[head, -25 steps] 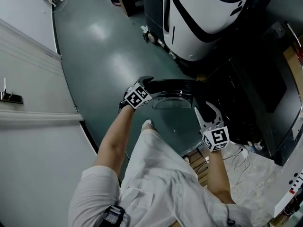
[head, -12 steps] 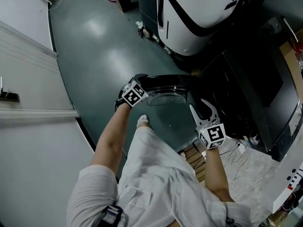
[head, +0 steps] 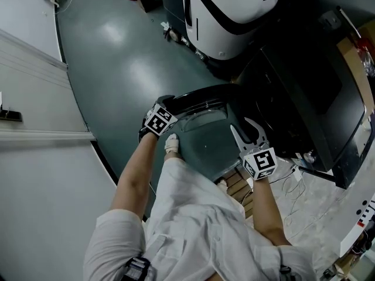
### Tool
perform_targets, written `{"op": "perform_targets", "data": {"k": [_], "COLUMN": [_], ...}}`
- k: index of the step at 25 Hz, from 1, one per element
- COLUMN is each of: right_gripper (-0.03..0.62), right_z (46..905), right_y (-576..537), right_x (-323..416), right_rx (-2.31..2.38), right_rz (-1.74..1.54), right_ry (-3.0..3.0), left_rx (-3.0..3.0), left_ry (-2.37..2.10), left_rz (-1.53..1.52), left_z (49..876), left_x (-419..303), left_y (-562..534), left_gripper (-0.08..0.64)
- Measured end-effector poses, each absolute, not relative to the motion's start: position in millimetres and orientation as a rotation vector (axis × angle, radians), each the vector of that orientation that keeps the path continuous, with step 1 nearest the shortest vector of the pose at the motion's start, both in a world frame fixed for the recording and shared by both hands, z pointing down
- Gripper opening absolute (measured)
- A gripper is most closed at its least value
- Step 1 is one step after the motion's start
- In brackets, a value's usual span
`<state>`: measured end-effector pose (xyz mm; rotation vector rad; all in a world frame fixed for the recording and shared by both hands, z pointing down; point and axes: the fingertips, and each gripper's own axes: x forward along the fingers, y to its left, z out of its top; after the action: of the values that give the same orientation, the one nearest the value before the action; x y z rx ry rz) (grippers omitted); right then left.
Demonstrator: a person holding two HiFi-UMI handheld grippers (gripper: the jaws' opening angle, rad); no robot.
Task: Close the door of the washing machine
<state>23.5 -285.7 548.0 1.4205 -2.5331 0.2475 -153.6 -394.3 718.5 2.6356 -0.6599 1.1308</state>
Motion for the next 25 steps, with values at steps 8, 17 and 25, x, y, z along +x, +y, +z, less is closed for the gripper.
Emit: {"op": "perform_targets", "data": {"k": [8, 17, 25], "right_gripper": [0.152, 0.152, 0.152], "right_z": [537.7, 541.5, 528.9], "right_y": [-234.4, -188.2, -152.5], "right_x": [52.8, 81.9, 107.9], "right_rx": [1.453, 1.431, 1.45], "right_rz": [0.231, 0.242, 0.224], "right_ry": [-2.519, -2.516, -2.516], "left_rx": [2.572, 2.566, 2.549], "left_ry": [-0.72, -0.701, -0.608], "left_rz": [1.071, 1.036, 1.008], "left_z": [716.1, 712.7, 709.6], "left_x": [-137.2, -102.1, -54.8], "left_y": [-336.6, -263.9, -202.4], "left_gripper": [0.344, 0.344, 0.344]}}
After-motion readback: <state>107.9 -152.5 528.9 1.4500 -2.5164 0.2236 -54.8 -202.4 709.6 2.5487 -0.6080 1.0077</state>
